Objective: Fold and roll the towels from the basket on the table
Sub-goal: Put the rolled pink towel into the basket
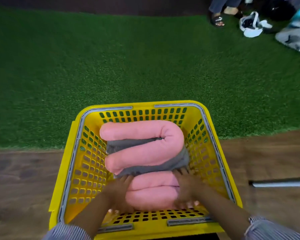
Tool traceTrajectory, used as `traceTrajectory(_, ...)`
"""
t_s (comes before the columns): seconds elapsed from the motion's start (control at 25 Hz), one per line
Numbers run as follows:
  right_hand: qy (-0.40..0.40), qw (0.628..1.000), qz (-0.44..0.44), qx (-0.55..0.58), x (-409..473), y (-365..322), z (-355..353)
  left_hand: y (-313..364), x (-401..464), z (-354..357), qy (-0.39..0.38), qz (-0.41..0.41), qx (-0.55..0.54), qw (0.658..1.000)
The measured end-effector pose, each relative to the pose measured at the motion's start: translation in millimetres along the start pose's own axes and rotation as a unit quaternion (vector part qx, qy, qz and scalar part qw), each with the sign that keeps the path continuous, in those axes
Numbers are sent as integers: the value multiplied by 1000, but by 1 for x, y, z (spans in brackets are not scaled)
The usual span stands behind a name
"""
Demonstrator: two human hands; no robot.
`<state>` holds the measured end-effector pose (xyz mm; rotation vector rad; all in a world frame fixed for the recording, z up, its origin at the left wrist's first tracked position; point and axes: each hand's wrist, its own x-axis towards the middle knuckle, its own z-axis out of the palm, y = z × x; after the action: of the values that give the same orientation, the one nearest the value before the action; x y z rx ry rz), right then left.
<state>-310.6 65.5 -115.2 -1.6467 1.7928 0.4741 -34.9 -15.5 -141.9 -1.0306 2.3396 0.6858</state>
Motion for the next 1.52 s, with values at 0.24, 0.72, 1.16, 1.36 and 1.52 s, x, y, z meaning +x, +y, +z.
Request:
traceTrajectory(0.24,17,999,23,-20,23,7,12,1,12,6,8,-5,122,993)
traceTrajectory(0.72,222,972,-58,60,3,-3,-30,-23,17,-55,307,2,43,951)
traceTrajectory(1.16,333,920,0,-209,26,-59,-113,-34,59,-90,292,-6,227,929)
traceTrajectory(1.36,248,953,71,-159,41,-60,-122,-45,66,-87,309,-43,209,927)
traceTrajectory(1.52,261,953,69,-137,43,-58,-118,-43,75,-85,281,-50,220,933)
